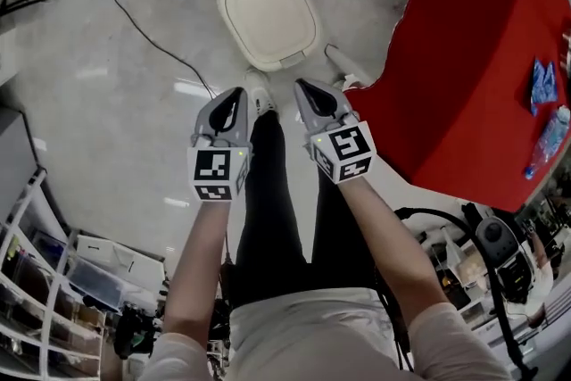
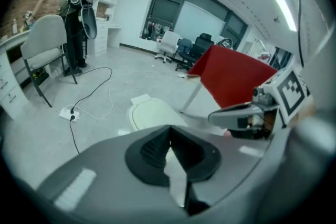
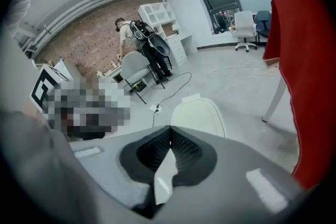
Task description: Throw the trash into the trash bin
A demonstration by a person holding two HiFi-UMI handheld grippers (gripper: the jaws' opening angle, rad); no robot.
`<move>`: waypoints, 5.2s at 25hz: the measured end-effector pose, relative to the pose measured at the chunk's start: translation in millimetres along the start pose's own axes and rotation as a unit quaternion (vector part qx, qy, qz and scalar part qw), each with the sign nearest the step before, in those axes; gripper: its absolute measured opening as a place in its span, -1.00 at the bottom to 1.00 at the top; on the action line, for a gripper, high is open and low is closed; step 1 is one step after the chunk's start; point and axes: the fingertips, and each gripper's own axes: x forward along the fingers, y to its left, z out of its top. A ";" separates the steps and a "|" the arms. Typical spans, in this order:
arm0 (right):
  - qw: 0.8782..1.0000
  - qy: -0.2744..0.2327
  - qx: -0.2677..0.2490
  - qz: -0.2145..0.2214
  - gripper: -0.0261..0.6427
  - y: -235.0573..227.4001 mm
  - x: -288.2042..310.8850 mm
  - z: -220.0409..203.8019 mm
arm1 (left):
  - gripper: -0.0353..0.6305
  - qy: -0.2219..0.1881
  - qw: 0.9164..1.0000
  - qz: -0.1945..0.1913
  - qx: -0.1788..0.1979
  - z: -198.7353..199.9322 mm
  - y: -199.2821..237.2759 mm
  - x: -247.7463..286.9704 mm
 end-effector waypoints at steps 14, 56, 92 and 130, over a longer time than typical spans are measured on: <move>0.990 0.117 -0.066 -0.034 -0.92 -69.1 107.1 -136.2 | -0.88 0.005 1.000 0.016 -0.017 -91.5 30.7 68.1; 0.999 0.033 -0.025 0.009 -0.92 21.1 -42.3 22.7 | -0.88 -0.062 0.996 -0.003 -0.061 42.4 -52.4 -58.5; 0.993 -0.069 -0.083 -0.053 -0.92 93.4 -309.7 132.6 | -0.88 -0.028 0.988 -0.116 0.096 160.5 -183.9 -241.6; 0.971 -0.085 0.028 -0.223 -0.64 -294.4 -562.7 74.2 | -0.88 -0.012 0.967 -0.163 0.193 227.0 -440.7 -106.5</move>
